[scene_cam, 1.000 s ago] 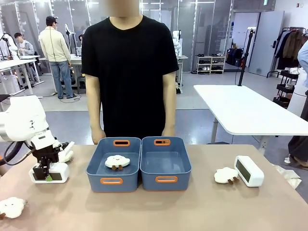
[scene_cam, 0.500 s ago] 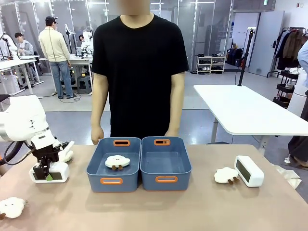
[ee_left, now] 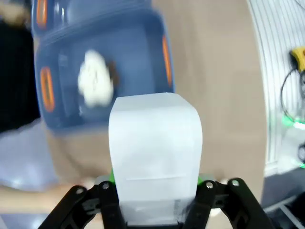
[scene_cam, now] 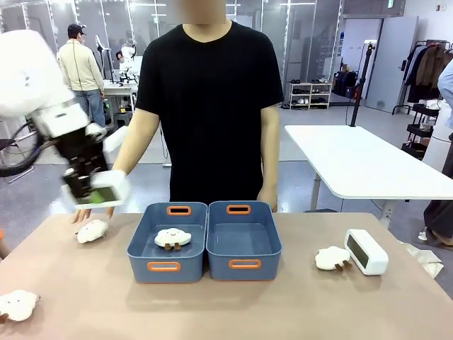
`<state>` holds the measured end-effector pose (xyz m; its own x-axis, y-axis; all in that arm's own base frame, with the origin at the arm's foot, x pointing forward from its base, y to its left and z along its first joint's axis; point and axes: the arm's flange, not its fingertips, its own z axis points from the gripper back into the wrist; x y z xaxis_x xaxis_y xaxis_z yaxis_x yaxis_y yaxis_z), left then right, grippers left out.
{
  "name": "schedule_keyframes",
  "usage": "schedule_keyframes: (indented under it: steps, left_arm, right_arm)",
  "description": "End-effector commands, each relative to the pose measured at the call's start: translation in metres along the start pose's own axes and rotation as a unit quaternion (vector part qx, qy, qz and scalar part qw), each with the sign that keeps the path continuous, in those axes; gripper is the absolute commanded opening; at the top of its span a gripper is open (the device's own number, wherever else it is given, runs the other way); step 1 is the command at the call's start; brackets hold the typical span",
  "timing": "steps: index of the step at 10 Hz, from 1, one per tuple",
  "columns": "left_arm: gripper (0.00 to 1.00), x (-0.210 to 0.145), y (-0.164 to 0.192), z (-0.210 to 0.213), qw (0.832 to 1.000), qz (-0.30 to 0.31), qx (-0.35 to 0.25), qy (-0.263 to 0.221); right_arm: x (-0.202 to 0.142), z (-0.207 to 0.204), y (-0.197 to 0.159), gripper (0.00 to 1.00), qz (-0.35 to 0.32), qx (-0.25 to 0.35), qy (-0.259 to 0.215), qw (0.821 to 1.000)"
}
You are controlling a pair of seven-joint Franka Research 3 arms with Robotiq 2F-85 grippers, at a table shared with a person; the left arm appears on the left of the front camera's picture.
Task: Sort the digital clocks into the basket.
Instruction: Pick up the Digital clock from the table and place it into the empty Plastic storage basket.
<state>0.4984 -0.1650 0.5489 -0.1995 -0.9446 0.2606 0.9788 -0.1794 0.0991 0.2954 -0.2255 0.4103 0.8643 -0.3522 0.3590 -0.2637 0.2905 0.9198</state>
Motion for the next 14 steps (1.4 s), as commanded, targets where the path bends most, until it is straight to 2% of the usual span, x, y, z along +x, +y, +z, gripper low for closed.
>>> schedule_keyframes:
  steps: [1, 3, 4, 5, 6, 8, 9, 10, 11, 12, 13, 14]
  left_arm:
    - [0.52, 0.077, 0.066, -0.046, 0.999, -0.026, -0.008, -0.046]
    - [0.52, 0.165, 0.102, -0.08, 0.997, -0.027, -0.002, -0.068]
    - [0.52, 0.197, 0.114, -0.1, 0.996, -0.023, 0.028, -0.083]
    - [0.52, 0.218, 0.129, -0.122, 0.995, -0.032, 0.023, -0.092]
    - [0.52, 0.229, 0.124, -0.139, 0.996, -0.02, -0.009, -0.087]
    - [0.52, 0.23, 0.12, -0.164, 0.998, -0.007, -0.028, -0.061]
    - [0.59, 0.227, 0.122, -0.169, 0.997, 0.0, -0.036, -0.065]
    - [0.77, 0.227, 0.122, -0.174, 0.997, 0.0, -0.041, -0.067]
    - [0.87, 0.226, 0.12, -0.178, 0.997, 0.001, -0.05, -0.064]
    - [0.82, 0.225, 0.12, -0.181, 0.997, -0.001, -0.051, -0.064]
    - [1.0, 0.223, 0.118, -0.182, 0.996, 0.0, -0.056, -0.068]
    - [0.91, 0.217, 0.116, -0.181, 0.996, -0.001, -0.06, -0.069]
  right_arm:
    - [0.0, 0.001, 0.001, 1.0, 0.003, 0.004, 0.0, 1.0]
    - [0.0, 0.001, 0.001, 1.0, 0.003, 0.004, 0.0, 1.0]
    - [0.0, 0.001, 0.001, 1.0, 0.003, 0.004, 0.0, 1.0]
    - [0.0, 0.001, 0.001, 1.0, 0.003, 0.004, 0.0, 1.0]
    - [0.0, 0.001, 0.001, 1.0, 0.003, 0.004, 0.0, 1.0]
    - [0.0, 0.001, 0.001, 1.0, 0.003, 0.004, 0.0, 1.0]
    - [0.0, 0.001, 0.001, 1.0, 0.003, 0.004, 0.0, 1.0]
    - [0.0, 0.001, 0.001, 1.0, 0.003, 0.004, 0.0, 1.0]
    - [0.0, 0.001, 0.001, 1.0, 0.003, 0.004, 0.0, 1.0]
    - [0.0, 0.001, 0.001, 1.0, 0.003, 0.004, 0.0, 1.0]
    - [0.0, 0.001, 0.001, 1.0, 0.003, 0.004, 0.0, 1.0]
    - [0.0, 0.001, 0.001, 1.0, 0.003, 0.004, 0.0, 1.0]
